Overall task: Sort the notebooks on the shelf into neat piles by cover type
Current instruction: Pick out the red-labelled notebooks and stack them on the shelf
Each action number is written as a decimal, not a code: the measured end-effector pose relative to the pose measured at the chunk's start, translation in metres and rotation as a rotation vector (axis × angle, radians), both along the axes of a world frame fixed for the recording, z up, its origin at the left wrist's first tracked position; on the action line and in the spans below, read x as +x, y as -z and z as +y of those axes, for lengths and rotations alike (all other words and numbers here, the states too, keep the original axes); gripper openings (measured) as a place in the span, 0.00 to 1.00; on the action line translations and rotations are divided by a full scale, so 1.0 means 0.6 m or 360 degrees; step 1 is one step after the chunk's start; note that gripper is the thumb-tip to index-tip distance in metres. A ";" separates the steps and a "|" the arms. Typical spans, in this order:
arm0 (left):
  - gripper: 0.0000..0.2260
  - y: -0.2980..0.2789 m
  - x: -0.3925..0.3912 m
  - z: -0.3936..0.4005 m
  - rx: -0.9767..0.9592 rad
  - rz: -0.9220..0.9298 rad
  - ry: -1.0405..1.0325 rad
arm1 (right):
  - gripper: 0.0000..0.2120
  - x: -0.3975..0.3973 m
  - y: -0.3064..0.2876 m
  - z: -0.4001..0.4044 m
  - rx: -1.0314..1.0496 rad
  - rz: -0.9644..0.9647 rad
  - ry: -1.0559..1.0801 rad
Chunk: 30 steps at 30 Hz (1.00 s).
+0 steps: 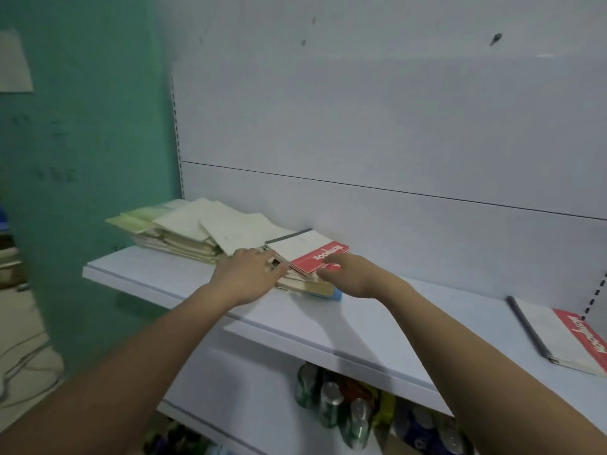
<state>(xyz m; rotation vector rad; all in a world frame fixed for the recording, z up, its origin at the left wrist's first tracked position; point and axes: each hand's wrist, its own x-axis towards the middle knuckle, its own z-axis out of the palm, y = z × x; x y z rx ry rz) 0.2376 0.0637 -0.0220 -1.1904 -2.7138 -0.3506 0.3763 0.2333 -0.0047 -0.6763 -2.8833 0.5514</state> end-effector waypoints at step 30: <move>0.24 -0.019 -0.303 0.171 0.0436 -0.0556 0.0511 | 0.19 -0.254 0.084 0.038 0.0291 0.0019 0.0054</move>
